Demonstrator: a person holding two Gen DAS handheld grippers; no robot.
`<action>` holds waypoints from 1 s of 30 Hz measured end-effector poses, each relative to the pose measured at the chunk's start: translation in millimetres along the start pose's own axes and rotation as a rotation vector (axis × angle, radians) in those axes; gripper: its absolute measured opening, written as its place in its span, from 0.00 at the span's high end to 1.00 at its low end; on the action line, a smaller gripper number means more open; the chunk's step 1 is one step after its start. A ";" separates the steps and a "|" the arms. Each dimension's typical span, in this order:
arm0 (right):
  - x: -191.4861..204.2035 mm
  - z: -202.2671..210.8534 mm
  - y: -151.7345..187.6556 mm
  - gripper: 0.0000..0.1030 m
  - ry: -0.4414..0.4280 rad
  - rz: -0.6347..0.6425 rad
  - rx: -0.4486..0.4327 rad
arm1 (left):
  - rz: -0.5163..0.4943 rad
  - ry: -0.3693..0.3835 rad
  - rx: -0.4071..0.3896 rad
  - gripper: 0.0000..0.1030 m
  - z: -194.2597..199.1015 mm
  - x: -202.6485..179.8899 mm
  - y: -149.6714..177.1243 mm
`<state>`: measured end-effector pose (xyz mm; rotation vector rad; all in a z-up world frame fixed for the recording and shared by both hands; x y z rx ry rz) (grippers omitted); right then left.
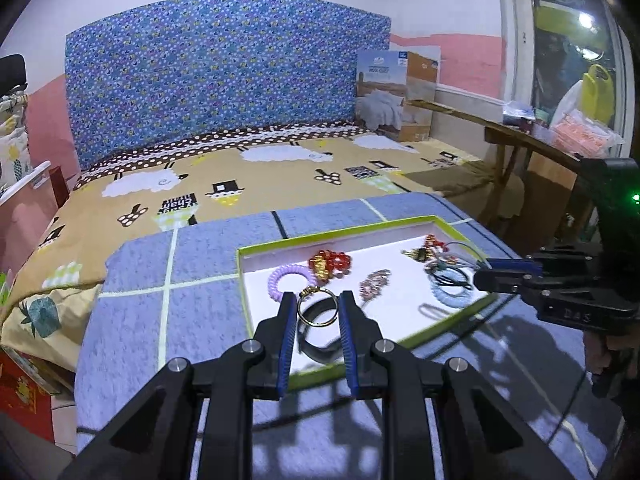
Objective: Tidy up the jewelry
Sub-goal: 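Carry the ring and cable into the green box and open both tools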
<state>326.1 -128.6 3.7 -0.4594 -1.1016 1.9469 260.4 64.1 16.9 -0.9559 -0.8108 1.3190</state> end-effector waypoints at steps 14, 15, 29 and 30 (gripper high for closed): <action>-8.1 -48.6 -3.1 0.85 0.027 0.003 0.073 | -0.003 -0.003 0.143 0.79 -68.9 11.9 4.6; -8.7 -51.3 -2.7 0.85 0.030 0.004 0.078 | -0.006 -0.005 0.156 0.78 -72.9 12.0 5.7; -10.8 -70.5 1.8 0.84 0.065 0.023 0.128 | 0.028 -0.016 0.251 0.78 -89.8 18.0 17.6; -9.9 -71.2 1.9 0.84 0.067 0.027 0.130 | 0.024 -0.016 0.248 0.78 -89.6 17.7 17.6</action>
Point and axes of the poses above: each gripper's, at about its wrist camera, not at the fingertips, and z roughly against the way its jaws point, x to its left, y to its underside, the point moved 3 cm from there along -z, roughly the way its jaws point, and after that the axes turned 10 degrees about -x, right-handed, at the moved point
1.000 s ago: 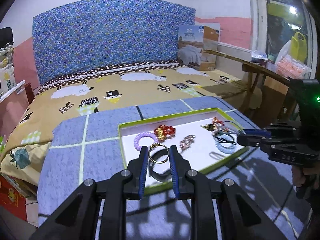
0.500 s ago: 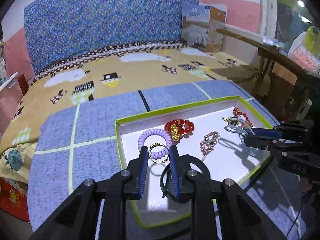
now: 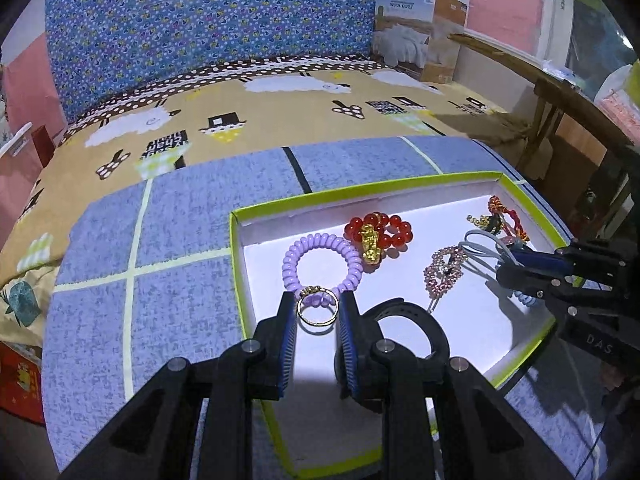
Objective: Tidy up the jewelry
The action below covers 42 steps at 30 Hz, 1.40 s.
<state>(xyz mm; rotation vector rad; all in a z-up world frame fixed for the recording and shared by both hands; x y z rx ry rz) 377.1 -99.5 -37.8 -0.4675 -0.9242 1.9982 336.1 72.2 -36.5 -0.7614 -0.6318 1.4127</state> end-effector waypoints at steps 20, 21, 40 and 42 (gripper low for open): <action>18.0 52.5 12.5 0.68 -0.021 0.001 -0.094 | 0.053 0.030 -0.131 0.69 73.8 -4.9 24.1; 20.1 58.2 13.5 0.68 -0.024 -0.004 -0.101 | 0.059 0.030 -0.135 0.69 79.5 -5.9 27.3; 50.9 168.7 81.3 0.68 0.026 -0.073 -0.222 | 0.052 -0.023 -0.224 0.69 169.9 -48.6 85.0; 55.1 176.5 87.0 0.68 0.038 -0.067 -0.234 | 0.050 -0.025 -0.226 0.69 175.9 -52.6 91.0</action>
Point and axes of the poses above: each gripper's, at about its wrist camera, not at the fingertips, and z roughly against the way its jaws point, x to its left, y to its underside, the point moved 3 cm from there along -z, roughly the way its jaws point, and after that the axes turned 10 degrees about -x, right-handed, at the moved point
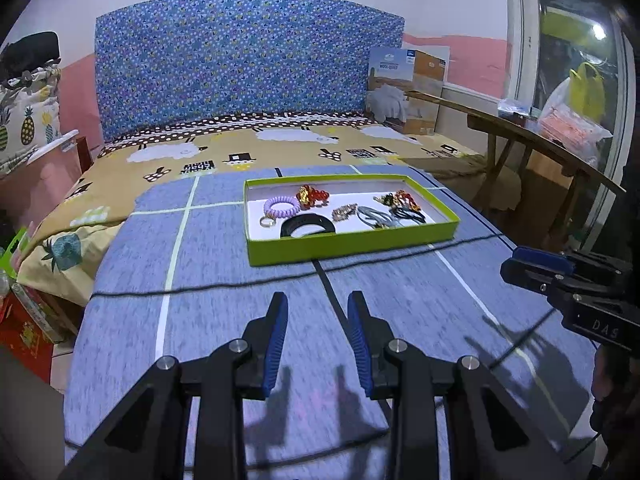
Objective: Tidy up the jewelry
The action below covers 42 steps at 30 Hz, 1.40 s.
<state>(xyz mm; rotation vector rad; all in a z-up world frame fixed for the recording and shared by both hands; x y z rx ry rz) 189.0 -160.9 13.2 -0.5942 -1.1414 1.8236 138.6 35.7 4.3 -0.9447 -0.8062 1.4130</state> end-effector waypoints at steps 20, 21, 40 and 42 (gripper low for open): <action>14.3 51.6 38.6 0.68 0.051 0.029 -0.057 | -0.006 -0.020 -0.038 0.69 45.4 -12.4 31.3; 15.0 51.7 37.6 0.68 0.052 0.029 -0.060 | -0.007 -0.023 -0.039 0.69 45.7 -12.6 31.6; 14.7 50.8 40.7 0.67 0.055 0.017 -0.051 | -0.013 -0.025 -0.045 0.69 45.8 -15.6 30.3; 14.6 50.9 40.4 0.67 0.055 0.018 -0.051 | -0.015 -0.024 -0.045 0.69 46.1 -16.1 30.8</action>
Point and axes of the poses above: each gripper's, at about its wrist camera, not at the fingertips, and z roughly against the way its jaws point, x to its left, y to its underside, the point moved 3 cm from there along -z, roughly the way its jaws point, and after that the axes turned 10 degrees about -x, right-handed, at the moved point
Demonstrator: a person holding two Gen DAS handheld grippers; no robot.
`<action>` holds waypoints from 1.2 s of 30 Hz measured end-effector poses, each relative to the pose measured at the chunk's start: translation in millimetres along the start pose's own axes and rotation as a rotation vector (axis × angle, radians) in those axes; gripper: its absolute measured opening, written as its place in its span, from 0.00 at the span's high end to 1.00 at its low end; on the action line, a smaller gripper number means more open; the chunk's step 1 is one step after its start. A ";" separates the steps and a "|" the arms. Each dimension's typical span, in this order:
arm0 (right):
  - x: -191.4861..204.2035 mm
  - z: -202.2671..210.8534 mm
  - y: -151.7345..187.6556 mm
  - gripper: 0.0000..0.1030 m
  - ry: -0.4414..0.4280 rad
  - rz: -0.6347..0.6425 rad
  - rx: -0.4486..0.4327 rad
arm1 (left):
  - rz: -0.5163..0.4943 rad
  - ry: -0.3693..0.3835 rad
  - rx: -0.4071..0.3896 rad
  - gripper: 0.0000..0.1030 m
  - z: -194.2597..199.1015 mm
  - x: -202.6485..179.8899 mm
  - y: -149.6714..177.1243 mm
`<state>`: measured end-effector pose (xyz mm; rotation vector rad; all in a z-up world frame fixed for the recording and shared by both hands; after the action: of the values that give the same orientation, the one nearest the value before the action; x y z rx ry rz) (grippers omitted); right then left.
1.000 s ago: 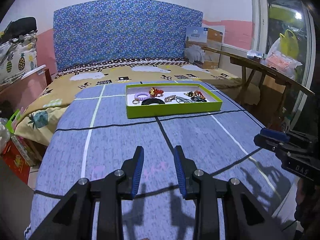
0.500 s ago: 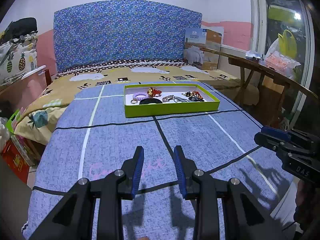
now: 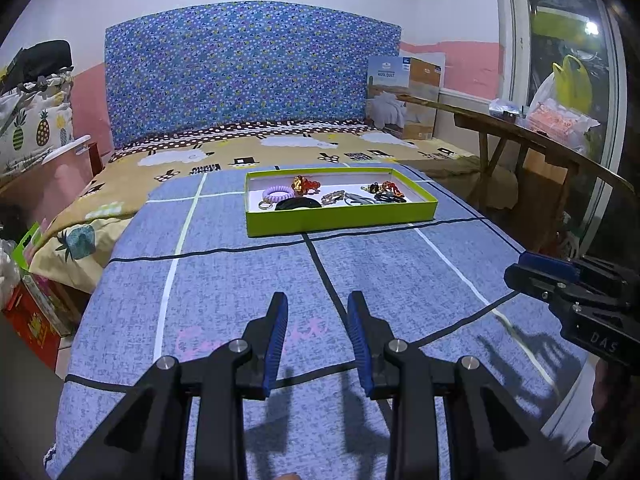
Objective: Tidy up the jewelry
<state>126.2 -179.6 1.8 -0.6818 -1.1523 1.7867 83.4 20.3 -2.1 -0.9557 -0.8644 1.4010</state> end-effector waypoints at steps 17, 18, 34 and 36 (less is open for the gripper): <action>1.2 -2.0 2.3 0.67 -0.003 -0.002 0.008 | -0.009 0.002 0.003 0.69 0.1 -3.5 2.4; 1.7 -2.3 2.5 0.67 -0.003 -0.002 0.009 | -0.008 0.003 0.003 0.69 0.3 -3.5 2.4; 2.0 -3.2 3.2 0.67 -0.004 -0.003 0.012 | -0.014 0.000 0.003 0.69 0.1 -5.0 4.0; 2.1 -3.4 3.5 0.67 -0.005 -0.005 0.015 | -0.014 0.001 0.004 0.69 0.2 -5.1 4.0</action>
<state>126.6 -176.9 -2.8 -0.6662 -1.1419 1.7919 81.6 15.0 -5.4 -0.9458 -0.8660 1.3898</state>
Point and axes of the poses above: each gripper's, at about its wrist camera, not at the fingertips, and z roughly against the way its jaws point, x to its left, y to its underside, the point moved 3 cm from there along -z, roughly the way its jaws point, and after that the axes turned 10 degrees about -x, right-handed, at the moved point
